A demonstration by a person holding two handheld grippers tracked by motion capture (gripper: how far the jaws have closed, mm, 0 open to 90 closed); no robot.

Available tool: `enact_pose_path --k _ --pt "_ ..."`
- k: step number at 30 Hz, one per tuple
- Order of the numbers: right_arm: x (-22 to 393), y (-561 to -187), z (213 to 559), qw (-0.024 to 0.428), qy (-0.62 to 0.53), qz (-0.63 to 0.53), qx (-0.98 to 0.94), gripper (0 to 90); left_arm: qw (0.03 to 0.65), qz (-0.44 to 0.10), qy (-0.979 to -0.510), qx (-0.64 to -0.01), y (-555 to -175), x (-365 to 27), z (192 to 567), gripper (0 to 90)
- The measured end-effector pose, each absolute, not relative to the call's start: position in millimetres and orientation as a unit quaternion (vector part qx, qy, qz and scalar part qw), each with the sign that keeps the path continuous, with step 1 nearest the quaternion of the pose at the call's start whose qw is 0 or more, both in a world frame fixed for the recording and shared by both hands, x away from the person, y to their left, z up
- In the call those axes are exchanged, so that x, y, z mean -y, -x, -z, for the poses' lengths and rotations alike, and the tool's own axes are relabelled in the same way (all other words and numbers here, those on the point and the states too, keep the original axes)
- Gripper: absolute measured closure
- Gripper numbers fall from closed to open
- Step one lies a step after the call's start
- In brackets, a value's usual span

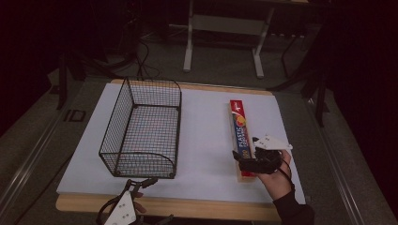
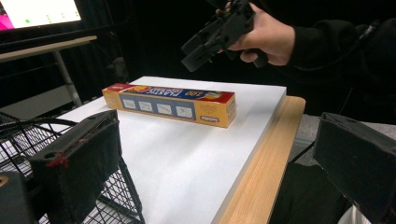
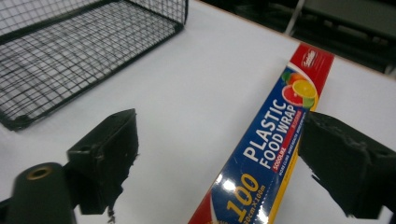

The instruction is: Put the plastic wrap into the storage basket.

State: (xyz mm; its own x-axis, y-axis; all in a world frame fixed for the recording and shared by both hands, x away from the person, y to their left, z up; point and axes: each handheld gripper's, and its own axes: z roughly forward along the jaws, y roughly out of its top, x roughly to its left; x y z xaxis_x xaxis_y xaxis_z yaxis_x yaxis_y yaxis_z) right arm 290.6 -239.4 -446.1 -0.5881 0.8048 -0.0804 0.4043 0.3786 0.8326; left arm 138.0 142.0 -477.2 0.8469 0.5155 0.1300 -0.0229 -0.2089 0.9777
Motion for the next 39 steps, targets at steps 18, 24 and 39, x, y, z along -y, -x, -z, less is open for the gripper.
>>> enact_pose_path --k 18,24,39 --pt "234 -350 465 0.234 -0.466 -0.305 -0.797 17.7 0.603 -0.223 -0.748 -0.163 -138 -141 478 1.8" --pt "230 -370 477 0.223 -0.497 -0.273 -0.793 23.5 0.602 -0.224 -0.749 -0.163 -138 -141 478 1.8" --pt "217 -416 486 0.179 -0.584 -0.196 -0.768 33.0 0.600 -0.225 -0.751 -0.160 -137 -141 478 1.8"
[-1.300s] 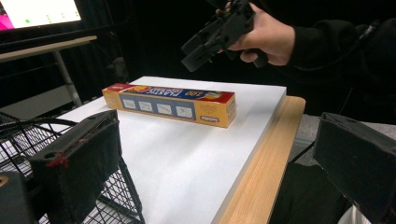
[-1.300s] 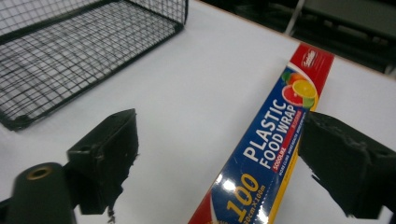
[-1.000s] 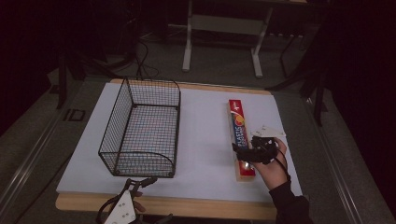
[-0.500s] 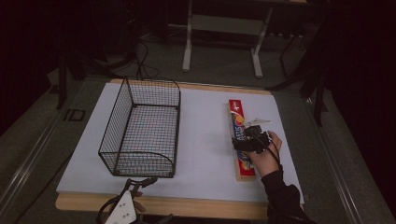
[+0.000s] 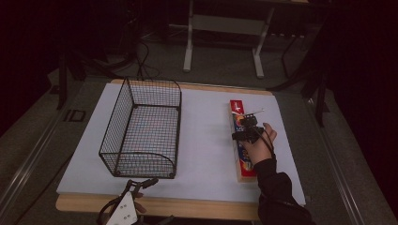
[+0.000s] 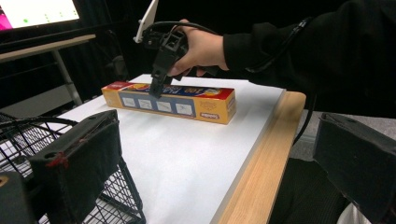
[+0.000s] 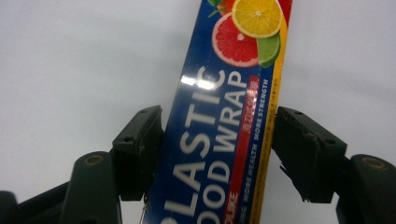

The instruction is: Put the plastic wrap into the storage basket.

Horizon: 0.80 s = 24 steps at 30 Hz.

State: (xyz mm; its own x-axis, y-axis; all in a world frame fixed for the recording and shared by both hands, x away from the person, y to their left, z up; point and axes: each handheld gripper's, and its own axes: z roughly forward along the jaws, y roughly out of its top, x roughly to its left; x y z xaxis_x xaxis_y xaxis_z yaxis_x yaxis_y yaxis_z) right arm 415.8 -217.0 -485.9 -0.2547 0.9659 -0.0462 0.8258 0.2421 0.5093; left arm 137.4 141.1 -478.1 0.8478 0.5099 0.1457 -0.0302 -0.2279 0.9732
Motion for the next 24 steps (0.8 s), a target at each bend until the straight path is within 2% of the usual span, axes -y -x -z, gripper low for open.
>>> enact_pose_path --k 17,24 --pt "211 -444 496 0.120 -0.639 -0.129 -0.748 34.1 0.598 -0.224 -0.754 -0.157 -137 -140 479 1.8" --pt "210 -454 499 0.080 -0.658 -0.096 -0.742 35.1 0.596 -0.225 -0.754 -0.158 -137 -140 479 1.8"
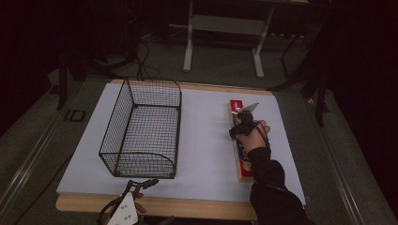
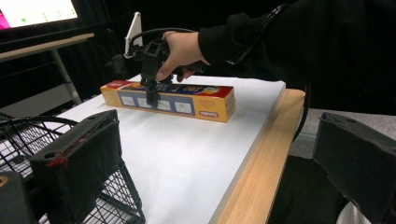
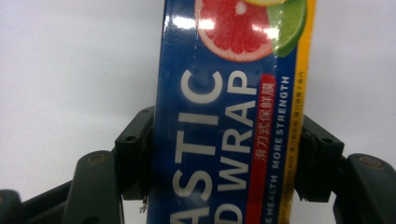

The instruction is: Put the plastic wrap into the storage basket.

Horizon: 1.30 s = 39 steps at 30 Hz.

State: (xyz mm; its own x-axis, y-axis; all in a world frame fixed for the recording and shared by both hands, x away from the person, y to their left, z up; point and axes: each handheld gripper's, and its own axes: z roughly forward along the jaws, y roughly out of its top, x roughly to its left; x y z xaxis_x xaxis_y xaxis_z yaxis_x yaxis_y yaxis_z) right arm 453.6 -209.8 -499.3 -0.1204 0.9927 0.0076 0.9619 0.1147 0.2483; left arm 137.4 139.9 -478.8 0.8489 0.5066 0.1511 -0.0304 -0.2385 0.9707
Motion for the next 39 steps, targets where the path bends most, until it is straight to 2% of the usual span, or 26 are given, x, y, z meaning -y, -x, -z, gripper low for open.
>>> enact_pose_path --k 5,18,31,39 --pt "207 -455 498 0.080 -0.667 -0.083 -0.736 38.3 0.596 -0.226 -0.754 -0.158 -137 -140 479 1.8" --pt "204 -454 485 0.073 -0.650 -0.085 -0.752 39.0 0.595 -0.227 -0.755 -0.158 -138 -139 479 1.8" --pt "201 -451 454 0.101 -0.634 -0.114 -0.758 39.2 0.594 -0.228 -0.756 -0.156 -137 -139 479 1.8" --pt "184 -447 430 0.119 -0.616 -0.138 -0.766 39.4 0.593 -0.228 -0.756 -0.157 -137 -139 479 1.8"
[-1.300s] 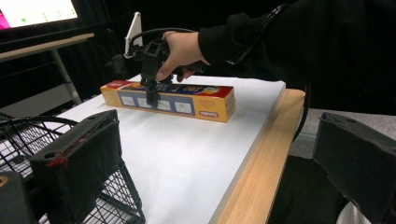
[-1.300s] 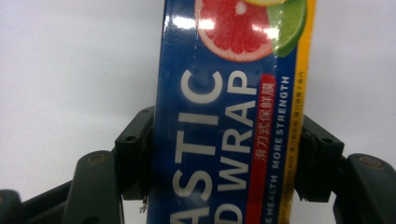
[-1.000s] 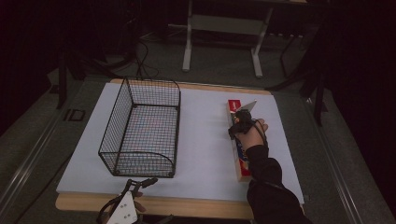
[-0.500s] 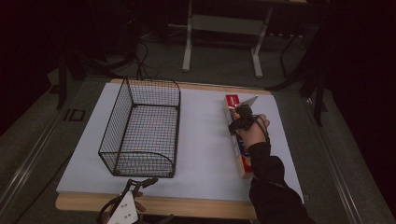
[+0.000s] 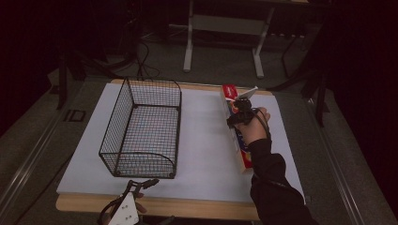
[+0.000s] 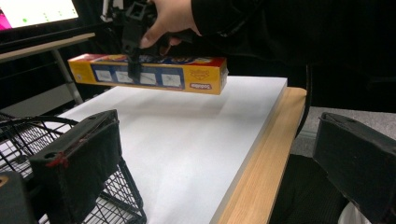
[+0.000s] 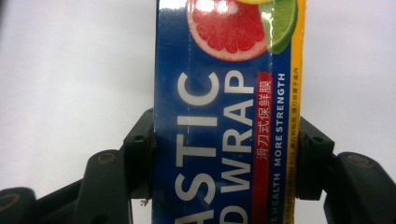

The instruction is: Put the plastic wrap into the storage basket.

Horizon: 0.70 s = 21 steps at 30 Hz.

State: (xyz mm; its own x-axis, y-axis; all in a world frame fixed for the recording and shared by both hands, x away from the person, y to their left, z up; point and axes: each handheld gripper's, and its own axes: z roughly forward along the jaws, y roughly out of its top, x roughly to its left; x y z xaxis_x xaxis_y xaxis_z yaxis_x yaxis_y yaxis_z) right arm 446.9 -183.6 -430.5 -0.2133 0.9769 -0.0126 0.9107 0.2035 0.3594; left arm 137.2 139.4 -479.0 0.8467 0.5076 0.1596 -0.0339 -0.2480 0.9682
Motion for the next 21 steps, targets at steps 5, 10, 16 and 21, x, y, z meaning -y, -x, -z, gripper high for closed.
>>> enact_pose_path --k 5,10,16,21 --pt "170 -446 418 0.119 -0.605 -0.152 -0.772 39.4 0.593 -0.229 -0.756 -0.156 -137 -139 479 1.8" --pt "155 -444 408 0.120 -0.594 -0.164 -0.778 39.4 0.592 -0.229 -0.757 -0.156 -137 -139 479 1.8" --pt "129 -443 388 0.125 -0.576 -0.186 -0.786 39.4 0.592 -0.230 -0.757 -0.157 -137 -140 479 1.8" --pt "111 -441 372 0.128 -0.561 -0.205 -0.792 39.4 0.591 -0.230 -0.757 -0.156 -136 -140 479 1.8"
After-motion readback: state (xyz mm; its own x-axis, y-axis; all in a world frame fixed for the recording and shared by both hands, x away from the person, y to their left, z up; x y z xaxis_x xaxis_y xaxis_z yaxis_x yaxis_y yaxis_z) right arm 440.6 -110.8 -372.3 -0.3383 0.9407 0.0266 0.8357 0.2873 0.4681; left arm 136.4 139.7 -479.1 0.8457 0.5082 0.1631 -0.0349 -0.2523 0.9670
